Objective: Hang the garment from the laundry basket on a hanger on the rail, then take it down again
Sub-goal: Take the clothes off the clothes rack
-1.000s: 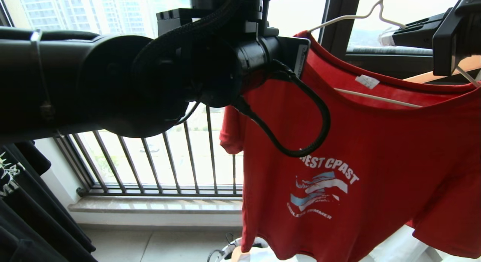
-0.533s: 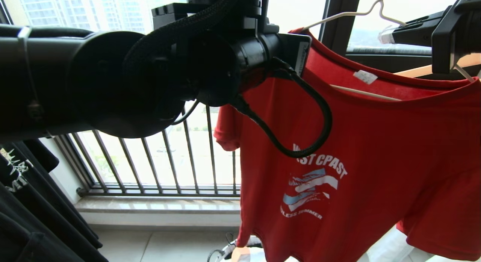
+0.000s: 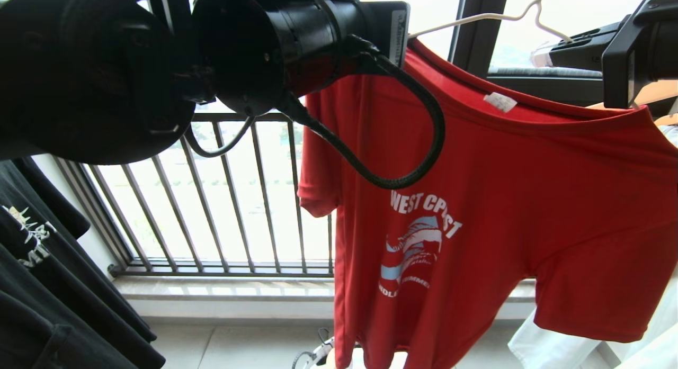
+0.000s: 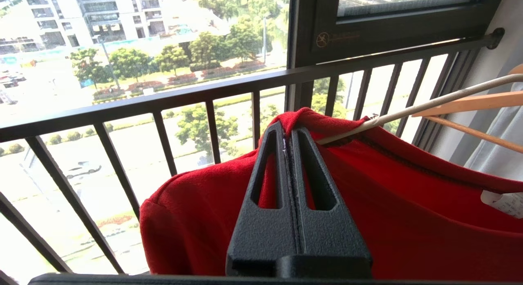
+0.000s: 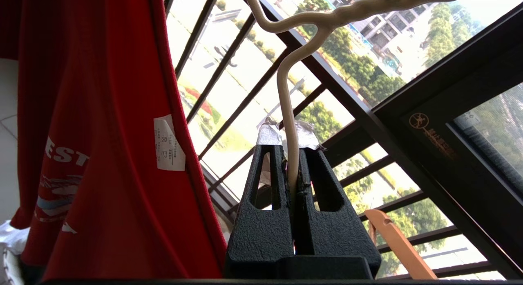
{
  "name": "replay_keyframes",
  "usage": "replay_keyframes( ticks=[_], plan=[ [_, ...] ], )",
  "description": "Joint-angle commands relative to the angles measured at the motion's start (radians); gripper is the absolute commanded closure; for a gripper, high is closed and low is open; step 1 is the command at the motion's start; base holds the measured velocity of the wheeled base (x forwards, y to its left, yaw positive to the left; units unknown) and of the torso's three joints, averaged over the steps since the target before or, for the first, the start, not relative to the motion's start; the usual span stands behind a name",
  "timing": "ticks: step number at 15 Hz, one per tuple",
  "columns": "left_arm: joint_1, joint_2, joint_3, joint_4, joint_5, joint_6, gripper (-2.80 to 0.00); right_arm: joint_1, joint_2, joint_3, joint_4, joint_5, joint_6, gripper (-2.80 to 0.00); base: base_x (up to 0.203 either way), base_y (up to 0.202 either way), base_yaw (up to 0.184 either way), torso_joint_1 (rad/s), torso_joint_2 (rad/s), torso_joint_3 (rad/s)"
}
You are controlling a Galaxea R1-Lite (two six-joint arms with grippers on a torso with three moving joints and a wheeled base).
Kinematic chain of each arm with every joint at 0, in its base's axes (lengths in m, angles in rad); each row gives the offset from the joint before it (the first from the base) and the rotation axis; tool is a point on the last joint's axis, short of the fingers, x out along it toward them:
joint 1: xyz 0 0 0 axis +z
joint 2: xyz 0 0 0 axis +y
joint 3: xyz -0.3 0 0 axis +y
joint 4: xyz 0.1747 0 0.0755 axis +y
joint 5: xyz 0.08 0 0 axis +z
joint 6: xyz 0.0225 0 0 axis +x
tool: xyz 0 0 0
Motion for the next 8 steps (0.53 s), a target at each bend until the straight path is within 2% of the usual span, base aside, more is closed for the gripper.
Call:
replay_keyframes(
  ticks=[1, 2, 5, 8],
  plan=[
    [0.059, -0.009, 0.003, -0.001, 0.002, -0.001, 0.0, 0.0, 0.001, 0.0, 0.003, 0.0, -0.005, 0.0, 0.0, 0.0, 0.0, 0.0, 0.0, 0.0],
    [0.081, -0.01, 0.001, -0.001, 0.001, -0.012, 0.0, 0.0, 0.0, 0.0, 0.003, 0.0, -0.006, 0.0, 0.0, 0.0, 0.0, 0.0, 0.0, 0.0],
    [0.088, -0.017, 0.002, -0.001, -0.002, -0.029, 0.0, 0.0, 0.0, -0.003, 0.003, 0.0, -0.006, 0.0, 0.0, 0.0, 0.0, 0.0, 0.0, 0.0],
    [0.058, -0.019, -0.013, -0.001, -0.012, -0.029, 0.0, 0.0, -0.002, -0.002, 0.003, 0.0, -0.006, 0.0, 0.0, 0.0, 0.0, 0.0, 0.0, 0.0]
  ],
)
